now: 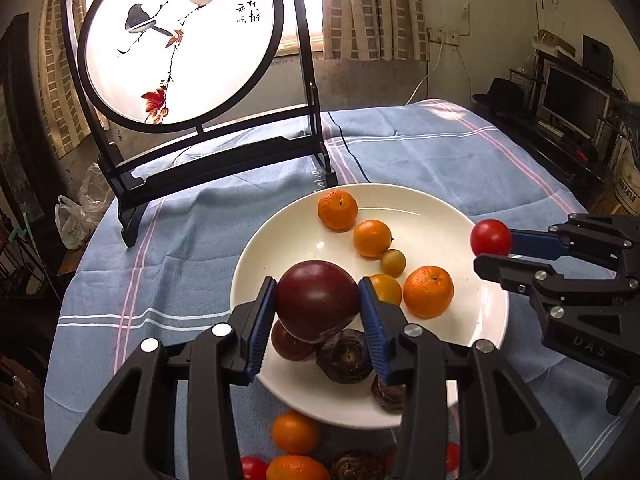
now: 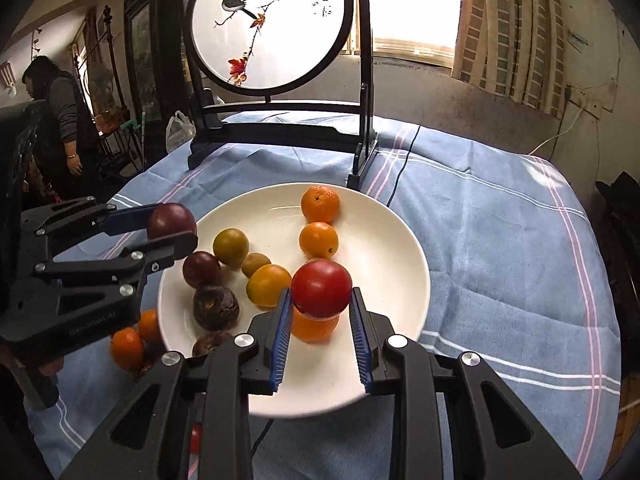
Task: Organize fruits
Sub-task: 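Carry the tomato and plum onto the white plate and open both tools, then grasp a red tomato with the right tool while the left tool grasps another tomato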
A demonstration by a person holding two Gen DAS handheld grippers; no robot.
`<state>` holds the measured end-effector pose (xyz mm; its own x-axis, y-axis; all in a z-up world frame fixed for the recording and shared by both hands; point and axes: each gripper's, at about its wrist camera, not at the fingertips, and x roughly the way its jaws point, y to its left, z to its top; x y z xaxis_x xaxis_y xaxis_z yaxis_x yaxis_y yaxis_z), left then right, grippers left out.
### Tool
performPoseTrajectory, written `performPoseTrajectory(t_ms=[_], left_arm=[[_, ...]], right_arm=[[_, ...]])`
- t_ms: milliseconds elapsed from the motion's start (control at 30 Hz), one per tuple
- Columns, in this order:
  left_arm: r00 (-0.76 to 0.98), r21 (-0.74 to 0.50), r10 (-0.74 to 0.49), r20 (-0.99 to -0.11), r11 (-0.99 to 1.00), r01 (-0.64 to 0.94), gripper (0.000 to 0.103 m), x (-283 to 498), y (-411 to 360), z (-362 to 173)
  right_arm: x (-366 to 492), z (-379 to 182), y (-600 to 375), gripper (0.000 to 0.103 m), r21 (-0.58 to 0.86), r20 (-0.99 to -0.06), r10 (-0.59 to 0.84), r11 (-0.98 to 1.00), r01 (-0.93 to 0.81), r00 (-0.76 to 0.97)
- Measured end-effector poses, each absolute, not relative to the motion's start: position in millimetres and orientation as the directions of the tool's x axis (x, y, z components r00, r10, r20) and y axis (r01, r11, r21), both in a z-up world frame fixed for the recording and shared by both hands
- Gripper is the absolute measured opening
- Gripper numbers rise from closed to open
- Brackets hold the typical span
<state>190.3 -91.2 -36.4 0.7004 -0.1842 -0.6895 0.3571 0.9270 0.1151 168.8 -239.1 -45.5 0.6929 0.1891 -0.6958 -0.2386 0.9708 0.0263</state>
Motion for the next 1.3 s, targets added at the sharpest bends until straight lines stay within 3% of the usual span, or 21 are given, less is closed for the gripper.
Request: performPoseTrajectory(t_ms=[233, 300, 400, 633, 700, 933, 1300], left_arm=[[0.692, 0.118, -0.154, -0.706, 0.937, 0.329, 0.042, 215.3, -99.2, -50.5], [0.716, 0.133, -0.141, -0.684, 0.941, 0.313, 0.055, 216.8, -99.5, -50.0], [0.727, 0.120, -0.157, -0.668, 0.942, 0.315, 0.058, 213.7, -96.2, -44.4], [0.745, 0.103, -0.192, -0.639, 0.938, 0.330, 0.059, 180.4, -74.1, -26.0], [0.755, 0.102, -0.196, -0.626, 0.939, 0.328, 0.067, 164.0, -63.7, -21.8], [0.751, 0.089, -0.206, -0.627, 0.939, 0.332, 0.068, 110.0, -30.5, -26.0], [0.732, 0.053, -0.179, -0.658, 0.958, 0.282, 0.071, 72.5, 12.9, -39.9]], right_arm=[[201.9, -54.5, -240.5, 0.031, 0.028, -0.707, 0.158, 0.980, -0.195, 0.689], [209.8, -55.1, -243.7, 0.038, 0.043, -0.706, 0.156, 0.983, -0.177, 0.691], [209.4, -51.6, -245.6, 0.040, 0.057, -0.697, 0.169, 0.982, -0.181, 0.697], [154.4, -43.1, -241.9, 0.043, 0.072, -0.682, 0.251, 0.958, -0.279, 0.687], [128.5, -49.0, -234.8, 0.044, 0.065, -0.695, 0.282, 0.941, -0.333, 0.661], [60.3, -87.3, -193.6, 0.043, 0.015, -0.763, 0.329, 0.870, -0.493, 0.556], [63.8, -117.8, -165.1, 0.042, 0.012, -0.808, 0.303, 0.866, -0.499, 0.506]])
